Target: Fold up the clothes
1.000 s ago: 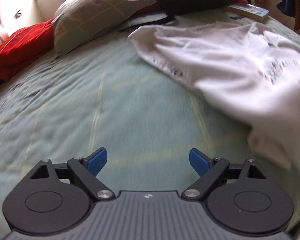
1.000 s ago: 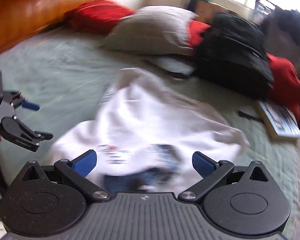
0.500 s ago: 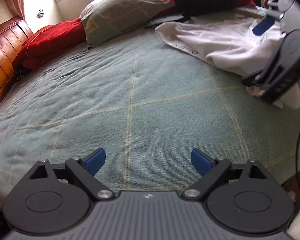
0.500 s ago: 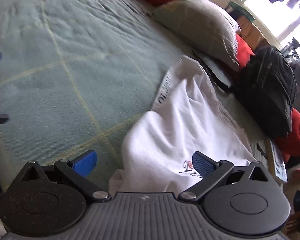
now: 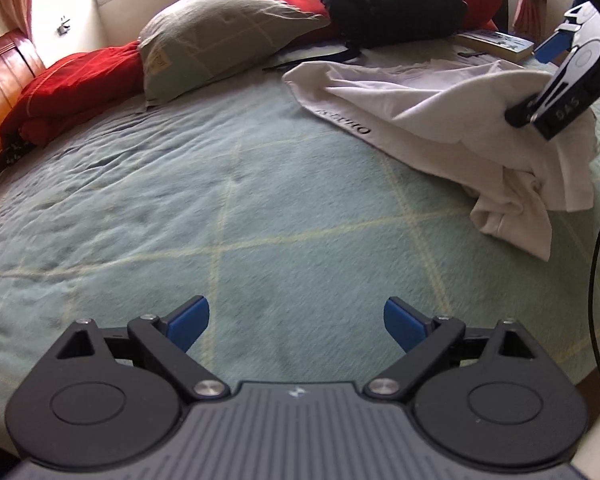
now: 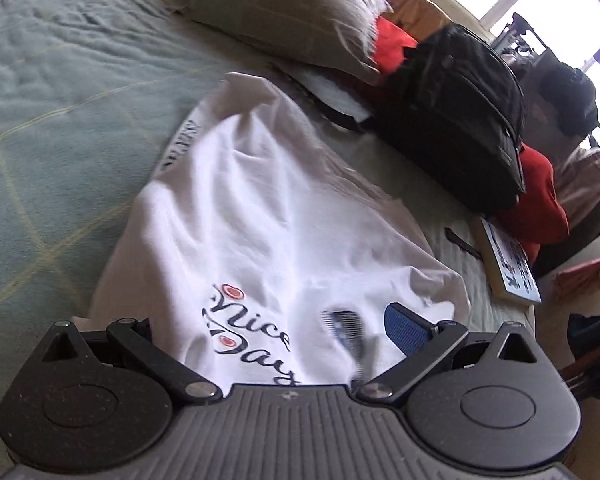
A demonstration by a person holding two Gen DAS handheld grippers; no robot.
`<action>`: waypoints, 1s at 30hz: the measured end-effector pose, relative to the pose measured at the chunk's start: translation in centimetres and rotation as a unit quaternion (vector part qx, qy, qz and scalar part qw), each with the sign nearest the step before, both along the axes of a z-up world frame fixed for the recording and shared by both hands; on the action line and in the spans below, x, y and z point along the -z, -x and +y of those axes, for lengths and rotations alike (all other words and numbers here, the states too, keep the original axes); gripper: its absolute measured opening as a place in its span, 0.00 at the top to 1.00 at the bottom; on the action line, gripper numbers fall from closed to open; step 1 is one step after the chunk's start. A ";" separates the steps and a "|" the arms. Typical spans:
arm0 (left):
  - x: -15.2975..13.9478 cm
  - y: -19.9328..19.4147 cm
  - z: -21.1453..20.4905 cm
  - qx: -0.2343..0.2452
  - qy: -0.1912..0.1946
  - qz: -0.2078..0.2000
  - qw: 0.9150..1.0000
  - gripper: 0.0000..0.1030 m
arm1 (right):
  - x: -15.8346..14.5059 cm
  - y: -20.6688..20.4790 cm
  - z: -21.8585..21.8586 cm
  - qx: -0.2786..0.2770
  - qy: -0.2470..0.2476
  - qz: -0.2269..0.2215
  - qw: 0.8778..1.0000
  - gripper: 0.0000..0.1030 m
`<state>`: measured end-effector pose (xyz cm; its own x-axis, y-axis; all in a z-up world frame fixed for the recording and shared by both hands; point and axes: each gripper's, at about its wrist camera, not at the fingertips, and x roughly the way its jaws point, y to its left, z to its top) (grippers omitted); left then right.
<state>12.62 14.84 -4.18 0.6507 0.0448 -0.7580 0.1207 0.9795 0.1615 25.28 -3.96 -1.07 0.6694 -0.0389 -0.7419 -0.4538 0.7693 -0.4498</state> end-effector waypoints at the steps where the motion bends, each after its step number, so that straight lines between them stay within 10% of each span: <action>1: 0.0 -0.4 -0.4 0.003 0.002 0.001 1.000 0.09 | -0.1 -0.3 -0.6 0.005 -0.002 -0.002 1.000 0.00; 18: 0.0 -5.7 -8.0 0.068 0.055 0.007 0.996 0.09 | -0.5 -7.0 -10.1 0.084 -0.083 0.001 0.993 0.00; 30: 1.9 -9.6 -11.8 0.060 0.088 0.012 0.994 0.08 | -3.1 -2.2 -8.9 -0.003 -0.202 0.006 0.979 0.00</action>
